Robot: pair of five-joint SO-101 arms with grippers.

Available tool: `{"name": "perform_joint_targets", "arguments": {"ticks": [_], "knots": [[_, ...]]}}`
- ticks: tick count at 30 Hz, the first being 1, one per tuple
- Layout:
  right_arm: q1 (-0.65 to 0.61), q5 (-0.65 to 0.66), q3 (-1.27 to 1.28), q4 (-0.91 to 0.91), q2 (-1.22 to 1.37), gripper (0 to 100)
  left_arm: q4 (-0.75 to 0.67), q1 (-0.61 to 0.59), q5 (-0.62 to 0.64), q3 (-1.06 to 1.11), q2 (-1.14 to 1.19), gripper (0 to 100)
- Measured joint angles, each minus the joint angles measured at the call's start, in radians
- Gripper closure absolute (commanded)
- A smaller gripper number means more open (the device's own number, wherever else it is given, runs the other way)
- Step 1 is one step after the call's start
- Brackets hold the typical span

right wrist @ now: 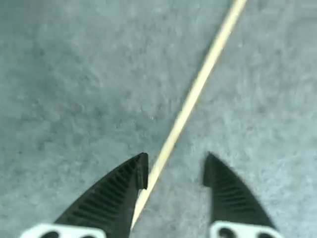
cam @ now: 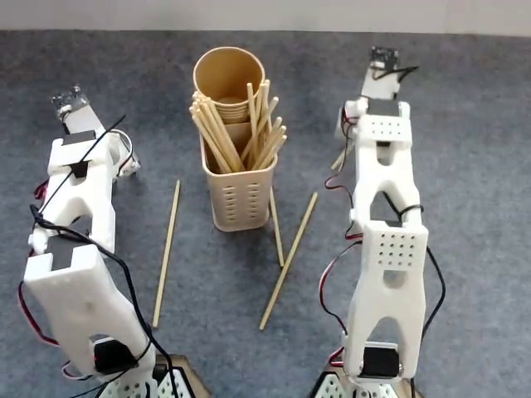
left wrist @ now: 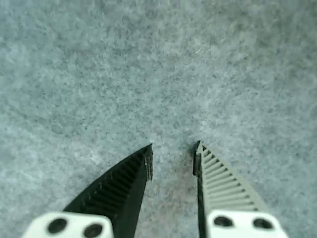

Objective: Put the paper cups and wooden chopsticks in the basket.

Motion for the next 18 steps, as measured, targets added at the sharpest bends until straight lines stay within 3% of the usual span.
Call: {"name": "perform_joint_targets", "arguments": {"ticks": [13, 18], "knots": [[-0.034, -0.003, -0.104, 0.014, 0.169, 71.8, 0.0, 0.015, 0.0, 0.0, 0.0, 84], [-0.034, -0.003, -0.144, 0.072, 0.192, 92.2, 0.0, 0.015, 0.0, 0.0, 0.0, 84]]}}
